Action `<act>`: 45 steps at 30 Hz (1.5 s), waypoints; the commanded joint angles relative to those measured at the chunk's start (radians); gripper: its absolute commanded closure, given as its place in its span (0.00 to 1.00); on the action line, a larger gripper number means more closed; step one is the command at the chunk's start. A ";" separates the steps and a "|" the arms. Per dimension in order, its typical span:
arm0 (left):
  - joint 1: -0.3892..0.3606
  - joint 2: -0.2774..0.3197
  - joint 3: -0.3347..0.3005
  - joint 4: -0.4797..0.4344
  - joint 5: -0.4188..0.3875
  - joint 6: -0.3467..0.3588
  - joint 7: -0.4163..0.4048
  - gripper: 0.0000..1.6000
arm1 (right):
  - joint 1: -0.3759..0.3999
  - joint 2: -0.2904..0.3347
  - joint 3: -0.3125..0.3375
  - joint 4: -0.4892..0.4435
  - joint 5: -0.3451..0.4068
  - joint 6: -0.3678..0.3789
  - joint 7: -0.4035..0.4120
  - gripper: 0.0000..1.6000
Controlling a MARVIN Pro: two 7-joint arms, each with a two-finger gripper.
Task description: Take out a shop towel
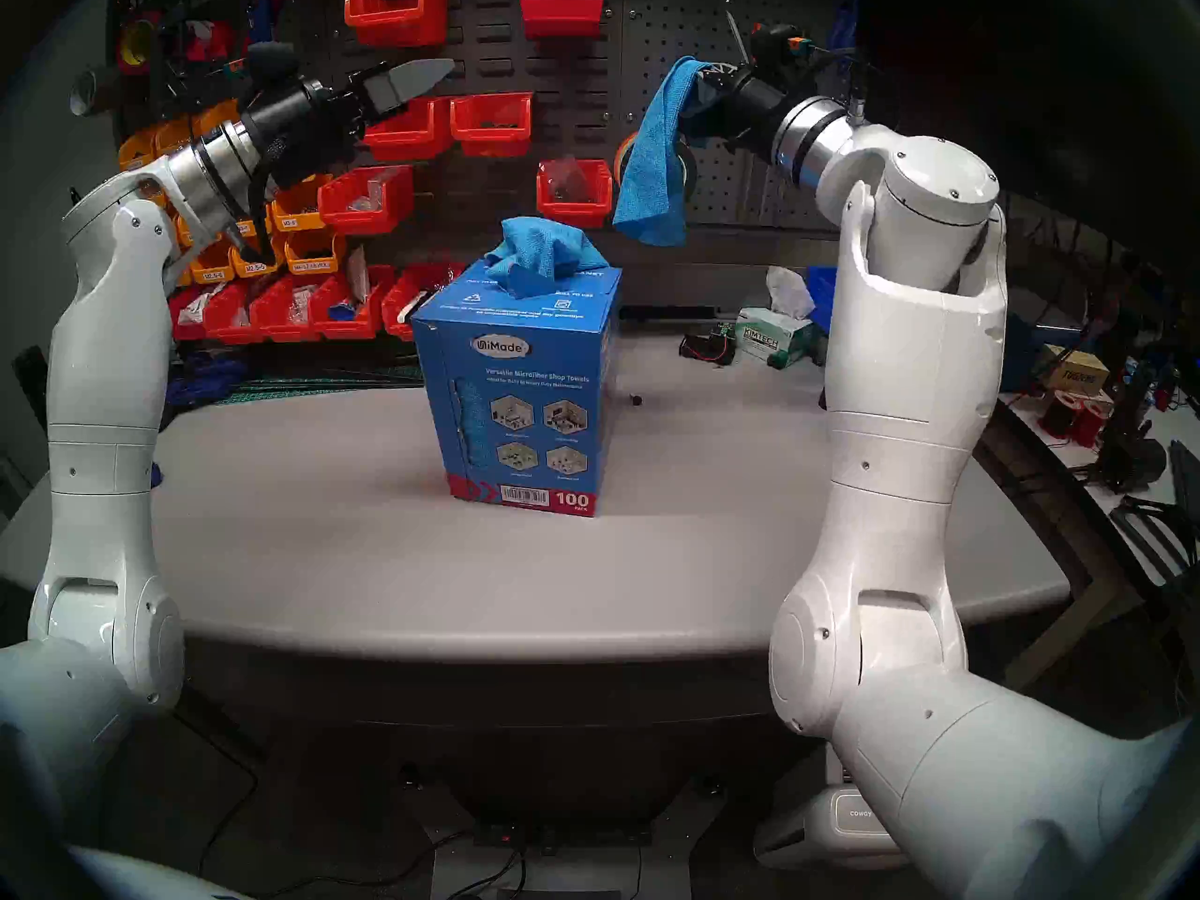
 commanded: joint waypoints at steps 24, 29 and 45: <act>0.019 -0.001 -0.054 -0.075 -0.029 0.022 0.021 0.00 | -0.081 0.364 -0.045 -0.083 -0.274 0.197 0.473 1.00; 0.024 0.000 -0.055 -0.081 -0.031 0.024 0.026 0.00 | -0.116 0.426 -0.054 -0.103 -0.223 0.211 0.469 1.00; 0.030 -0.010 -0.056 -0.098 -0.034 0.028 0.045 0.00 | -0.137 0.589 -0.156 -0.127 0.034 0.241 0.417 1.00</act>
